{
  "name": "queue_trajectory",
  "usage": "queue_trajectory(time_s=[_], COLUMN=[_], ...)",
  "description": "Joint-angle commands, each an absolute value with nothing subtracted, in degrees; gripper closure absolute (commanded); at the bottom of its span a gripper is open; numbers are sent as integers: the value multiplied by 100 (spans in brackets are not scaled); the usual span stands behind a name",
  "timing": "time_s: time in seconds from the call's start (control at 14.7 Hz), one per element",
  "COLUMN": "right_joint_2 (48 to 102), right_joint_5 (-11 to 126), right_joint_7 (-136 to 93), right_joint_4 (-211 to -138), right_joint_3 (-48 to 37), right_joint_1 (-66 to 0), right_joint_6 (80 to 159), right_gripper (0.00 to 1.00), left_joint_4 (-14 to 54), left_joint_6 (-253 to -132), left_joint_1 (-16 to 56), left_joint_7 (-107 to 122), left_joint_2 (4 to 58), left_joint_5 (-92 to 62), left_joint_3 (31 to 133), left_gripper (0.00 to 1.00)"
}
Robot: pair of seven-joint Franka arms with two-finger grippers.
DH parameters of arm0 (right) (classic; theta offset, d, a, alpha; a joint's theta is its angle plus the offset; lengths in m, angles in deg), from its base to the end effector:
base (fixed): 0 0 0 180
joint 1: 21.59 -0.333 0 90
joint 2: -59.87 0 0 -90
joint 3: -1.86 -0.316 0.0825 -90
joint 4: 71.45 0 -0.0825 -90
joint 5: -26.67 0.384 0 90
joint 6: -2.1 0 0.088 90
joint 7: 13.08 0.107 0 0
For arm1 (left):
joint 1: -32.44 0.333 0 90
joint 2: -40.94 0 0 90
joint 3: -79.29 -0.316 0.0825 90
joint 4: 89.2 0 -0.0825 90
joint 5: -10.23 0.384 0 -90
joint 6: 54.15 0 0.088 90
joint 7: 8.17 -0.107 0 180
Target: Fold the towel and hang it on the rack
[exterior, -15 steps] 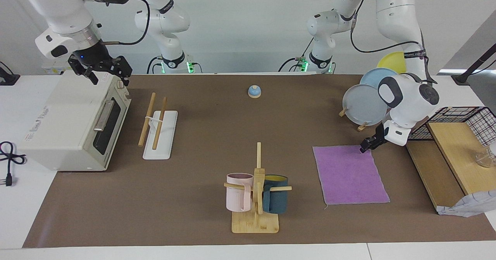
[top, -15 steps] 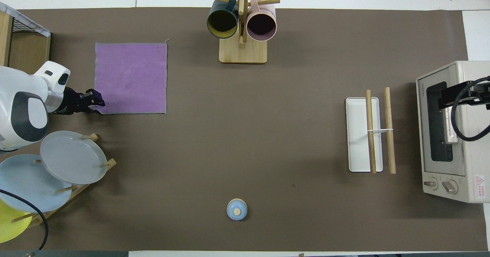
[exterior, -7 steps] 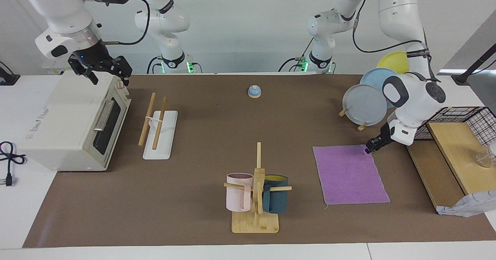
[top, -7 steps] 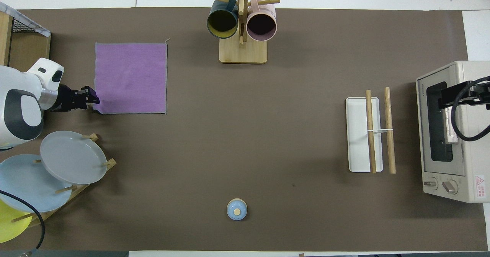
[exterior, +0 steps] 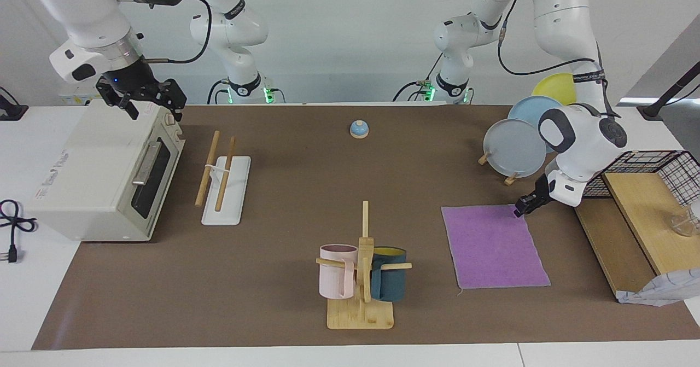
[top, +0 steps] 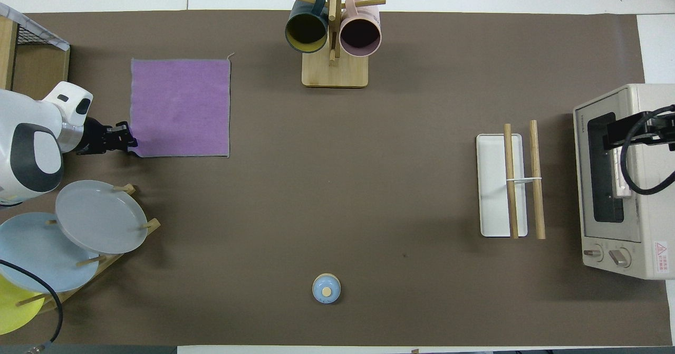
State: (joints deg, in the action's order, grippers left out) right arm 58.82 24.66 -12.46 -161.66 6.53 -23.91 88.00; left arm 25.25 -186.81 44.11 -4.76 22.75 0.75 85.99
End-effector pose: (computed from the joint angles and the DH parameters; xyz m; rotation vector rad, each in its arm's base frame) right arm 0.5406 -0.0266 0.6268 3.1065 -0.0828 -0.0893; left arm 0.6015 0.0516 0.3026 2.9575 0.3932 0.0044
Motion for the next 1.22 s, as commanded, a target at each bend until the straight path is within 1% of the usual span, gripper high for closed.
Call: queue_trajectory(time_s=[0.0, 0.07, 0.14, 0.61, 0.82, 0.95, 1.02, 1.15], right_joint_2=[5794, 5802, 5803, 5794, 5794, 5794, 5802, 5794], right_joint_5=[2579, 2579, 2579, 2579, 2579, 2579, 2579, 2579], right_joint_7=[-1238, -1247, -1247, -1238, -1238, -1247, -1247, -1238], right_joint_4=[-16268, -16268, -16268, -16268, -16268, -16268, -16268, -16268], right_joint_3=[625, 625, 625, 625, 625, 625, 625, 625], right_joint_1=[-2352, -2352, -2352, -2344, -2344, -2344, -2344, -2344], right_joint_6=[8814, 8814, 8805, 8814, 8814, 8814, 8814, 8805], right_gripper=[0, 0, 0, 0, 0, 0, 0, 0], left_joint_4=[2444, 2453, 2444, 2392, 2173, 1988, 1891, 1733], left_joint_6=[-18519, -18519, -18519, -18423, -18143, -17809, -17677, -17474], left_joint_1=[4448, 4448, 4439, 4386, 4264, 3983, 3730, 3054], left_joint_7=[-597, -597, -597, -624, -833, -1141, -1142, -1116], left_joint_2=[2258, 2258, 2258, 2258, 2345, 2555, 2652, 2679], left_joint_5=[-76, -76, -76, -59, 21, 291, 763, 1686], left_joint_3=[8606, 8606, 8606, 8606, 8632, 8615, 8623, 8624], left_gripper=[86, 92, 100, 100, 100, 100, 100, 100])
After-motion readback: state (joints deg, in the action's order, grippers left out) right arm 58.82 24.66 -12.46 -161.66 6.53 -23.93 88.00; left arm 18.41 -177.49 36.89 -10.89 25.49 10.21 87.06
